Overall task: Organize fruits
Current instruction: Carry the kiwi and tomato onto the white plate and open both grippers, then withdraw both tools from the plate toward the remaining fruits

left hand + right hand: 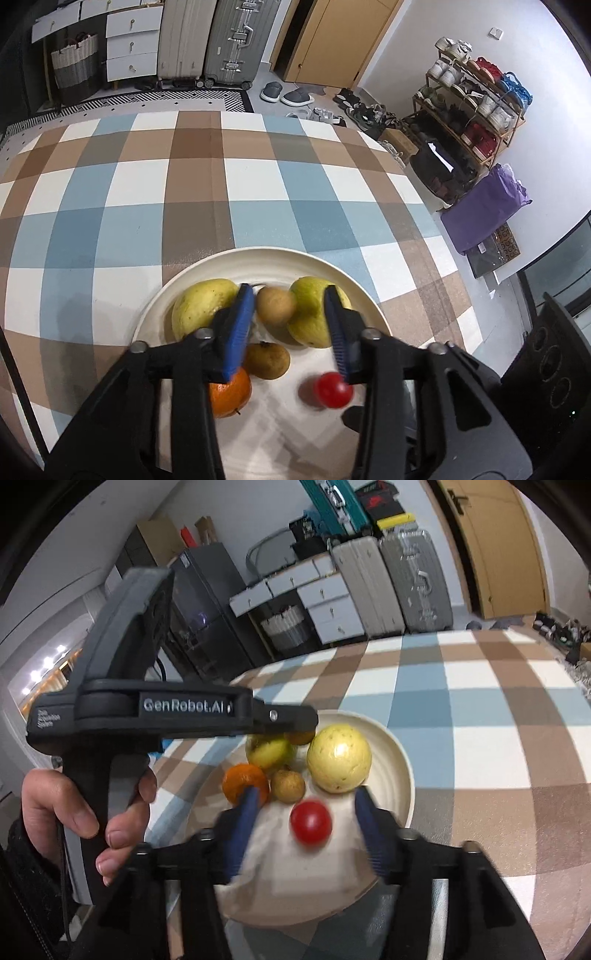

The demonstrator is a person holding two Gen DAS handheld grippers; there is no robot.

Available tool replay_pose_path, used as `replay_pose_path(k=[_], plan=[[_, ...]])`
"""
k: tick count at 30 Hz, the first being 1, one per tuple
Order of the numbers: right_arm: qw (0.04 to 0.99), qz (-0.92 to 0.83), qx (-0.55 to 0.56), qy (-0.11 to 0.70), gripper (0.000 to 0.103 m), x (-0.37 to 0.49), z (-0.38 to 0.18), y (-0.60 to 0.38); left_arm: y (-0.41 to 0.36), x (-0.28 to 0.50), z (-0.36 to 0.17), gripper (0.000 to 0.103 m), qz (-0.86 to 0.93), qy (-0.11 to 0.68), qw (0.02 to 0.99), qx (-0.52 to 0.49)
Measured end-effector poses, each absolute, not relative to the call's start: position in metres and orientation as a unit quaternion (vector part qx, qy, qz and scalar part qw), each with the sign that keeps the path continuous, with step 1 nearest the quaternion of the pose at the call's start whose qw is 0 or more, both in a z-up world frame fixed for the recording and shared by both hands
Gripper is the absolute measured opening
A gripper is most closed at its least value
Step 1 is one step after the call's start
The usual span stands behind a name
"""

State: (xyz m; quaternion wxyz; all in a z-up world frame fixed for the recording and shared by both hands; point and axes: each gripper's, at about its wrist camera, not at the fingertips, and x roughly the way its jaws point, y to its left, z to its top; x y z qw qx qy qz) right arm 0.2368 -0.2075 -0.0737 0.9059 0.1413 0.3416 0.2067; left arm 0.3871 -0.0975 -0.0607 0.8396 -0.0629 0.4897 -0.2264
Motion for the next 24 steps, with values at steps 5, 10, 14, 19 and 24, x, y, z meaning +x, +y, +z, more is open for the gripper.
replay_pose_path(k=[5, 10, 14, 19, 24], plan=[[0.909, 0.222, 0.139, 0.323, 0.060, 0.224, -0.066, -0.210, -0.091, 0.377, -0.046, 0.041, -0.237, 0.484, 0.840, -0.067], [0.917, 0.209, 0.138, 0.311, 0.060, 0.213, -0.051, -0.214, -0.079, 0.361, -0.026, 0.041, -0.232, 0.472, 0.847, -0.074], [0.917, 0.201, 0.149, 0.311, 0.060, 0.200, -0.045, -0.218, -0.068, 0.337, -0.006, 0.041, -0.225, 0.453, 0.860, -0.067], [0.920, 0.193, 0.147, 0.308, 0.060, 0.179, -0.035, -0.218, -0.057, 0.302, 0.015, 0.041, -0.212, 0.430, 0.876, -0.049], [0.924, 0.188, 0.143, 0.301, 0.060, 0.160, -0.020, -0.217, -0.047, 0.264, 0.033, 0.041, -0.204, 0.411, 0.888, -0.036]])
